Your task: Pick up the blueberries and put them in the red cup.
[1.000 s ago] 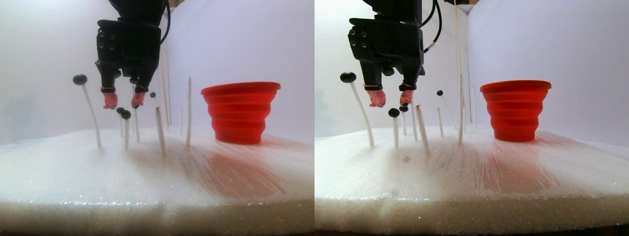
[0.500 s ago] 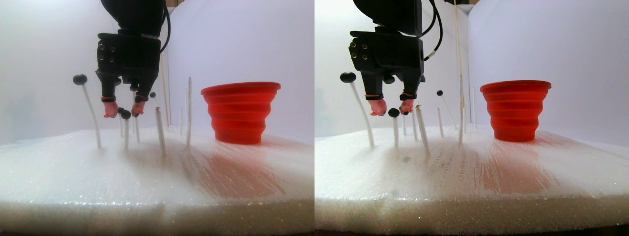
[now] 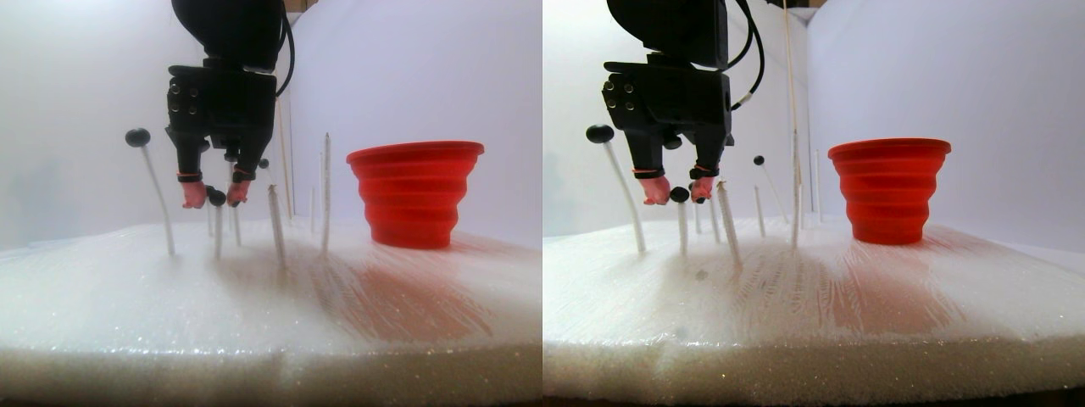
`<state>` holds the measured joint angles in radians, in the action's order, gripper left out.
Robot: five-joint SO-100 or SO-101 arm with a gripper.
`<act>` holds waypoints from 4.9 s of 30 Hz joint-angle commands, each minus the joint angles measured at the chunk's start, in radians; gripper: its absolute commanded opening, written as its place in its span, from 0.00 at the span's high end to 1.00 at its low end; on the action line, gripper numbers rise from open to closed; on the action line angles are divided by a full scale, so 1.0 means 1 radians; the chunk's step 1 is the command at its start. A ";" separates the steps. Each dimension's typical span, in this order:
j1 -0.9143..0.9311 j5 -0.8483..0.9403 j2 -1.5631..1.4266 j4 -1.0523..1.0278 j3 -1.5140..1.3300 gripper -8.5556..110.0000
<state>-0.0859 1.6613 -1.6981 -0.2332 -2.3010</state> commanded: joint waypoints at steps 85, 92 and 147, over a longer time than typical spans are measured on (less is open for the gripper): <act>0.325 0.133 -0.439 -0.247 0.092 0.85; 0.370 0.144 -0.460 -0.252 0.104 0.85; 0.560 0.173 -0.161 -0.097 0.391 0.76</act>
<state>0.4694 1.8300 -1.8316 -0.3528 -2.0310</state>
